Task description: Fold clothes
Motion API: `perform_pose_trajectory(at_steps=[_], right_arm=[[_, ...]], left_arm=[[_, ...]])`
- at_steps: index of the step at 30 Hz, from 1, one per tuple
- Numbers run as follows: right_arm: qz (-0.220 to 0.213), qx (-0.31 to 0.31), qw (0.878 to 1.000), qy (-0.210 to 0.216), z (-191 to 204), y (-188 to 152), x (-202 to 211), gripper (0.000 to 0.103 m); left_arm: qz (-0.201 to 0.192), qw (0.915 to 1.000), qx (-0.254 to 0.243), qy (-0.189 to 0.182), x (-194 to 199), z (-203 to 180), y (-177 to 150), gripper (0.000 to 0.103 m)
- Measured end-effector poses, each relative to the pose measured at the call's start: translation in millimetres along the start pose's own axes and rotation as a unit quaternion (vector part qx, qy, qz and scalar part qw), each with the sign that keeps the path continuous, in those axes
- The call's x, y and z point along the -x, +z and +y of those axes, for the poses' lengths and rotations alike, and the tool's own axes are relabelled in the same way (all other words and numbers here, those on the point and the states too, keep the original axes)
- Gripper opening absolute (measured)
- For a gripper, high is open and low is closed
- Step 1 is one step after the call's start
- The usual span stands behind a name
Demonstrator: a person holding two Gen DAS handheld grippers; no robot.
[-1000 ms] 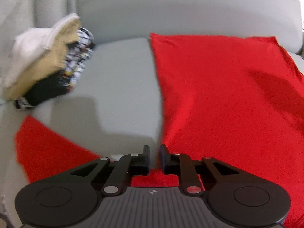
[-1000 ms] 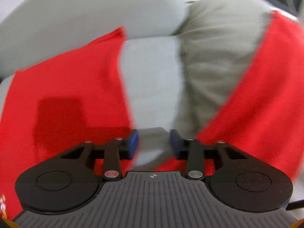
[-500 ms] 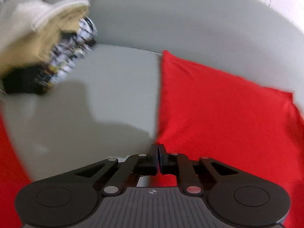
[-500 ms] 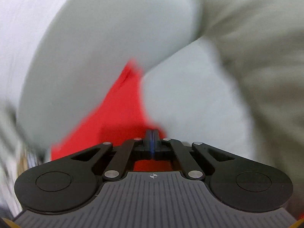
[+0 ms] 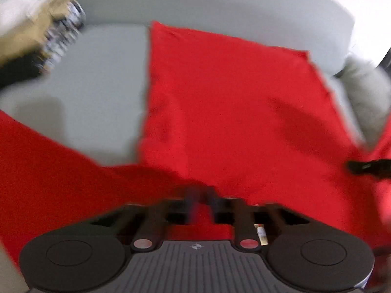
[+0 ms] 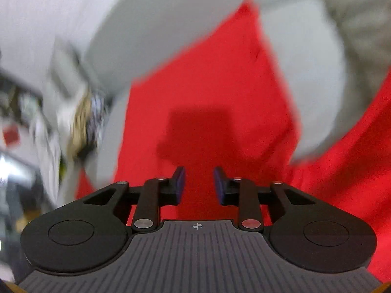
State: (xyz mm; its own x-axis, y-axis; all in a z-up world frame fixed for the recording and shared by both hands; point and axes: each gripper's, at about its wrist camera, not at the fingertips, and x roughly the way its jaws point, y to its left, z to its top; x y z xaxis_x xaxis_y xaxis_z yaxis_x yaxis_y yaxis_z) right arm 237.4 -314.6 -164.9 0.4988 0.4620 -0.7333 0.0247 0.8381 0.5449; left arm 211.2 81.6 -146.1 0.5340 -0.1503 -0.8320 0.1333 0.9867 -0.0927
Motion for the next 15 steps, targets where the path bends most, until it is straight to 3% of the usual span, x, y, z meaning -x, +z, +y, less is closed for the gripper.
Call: perform_pose_trajectory(at_steps=[1, 2, 5, 7, 8, 11, 13, 14, 15], right_arm=[[0.0, 0.014, 0.999, -0.029, -2, -6, -4, 0.0], [-0.036, 0.005, 0.997, -0.067, -14, -9, 4, 0.0], [-0.107, -0.149, 0.977, -0.112, -57, -11, 51, 0.0], [-0.135, -0.13, 0.957, -0.221, -45, -13, 84, 0.004], [-0.148, -0.113, 0.956, -0.228, -38, -16, 104, 0.008], [-0.159, -0.102, 0.967, -0.172, -17, -32, 160, 0.011], [-0.17, -0.081, 0.97, -0.156, 6, -46, 188, 0.025], [-0.179, -0.069, 0.97, -0.151, 18, -54, 202, 0.045], [-0.185, -0.058, 0.97, -0.146, 28, -62, 212, 0.055]], left_arm=[[-0.001, 0.9994, -0.003, 0.034, 8, 1, -4, 0.013], [-0.001, 0.9977, -0.006, 0.067, 15, 2, -8, 0.012], [0.008, 0.9883, -0.019, 0.151, 45, 0, -21, 0.009], [-0.001, 0.9896, -0.007, 0.144, 74, 5, -29, 0.009], [-0.009, 0.9917, 0.004, 0.128, 90, 7, -31, 0.01], [-0.037, 0.9951, 0.009, 0.091, 134, 0, -38, 0.019], [-0.054, 0.9951, -0.008, 0.082, 153, -17, -48, 0.022], [-0.062, 0.9949, -0.017, 0.078, 162, -26, -53, 0.027], [-0.069, 0.9946, -0.025, 0.073, 170, -34, -57, 0.031]])
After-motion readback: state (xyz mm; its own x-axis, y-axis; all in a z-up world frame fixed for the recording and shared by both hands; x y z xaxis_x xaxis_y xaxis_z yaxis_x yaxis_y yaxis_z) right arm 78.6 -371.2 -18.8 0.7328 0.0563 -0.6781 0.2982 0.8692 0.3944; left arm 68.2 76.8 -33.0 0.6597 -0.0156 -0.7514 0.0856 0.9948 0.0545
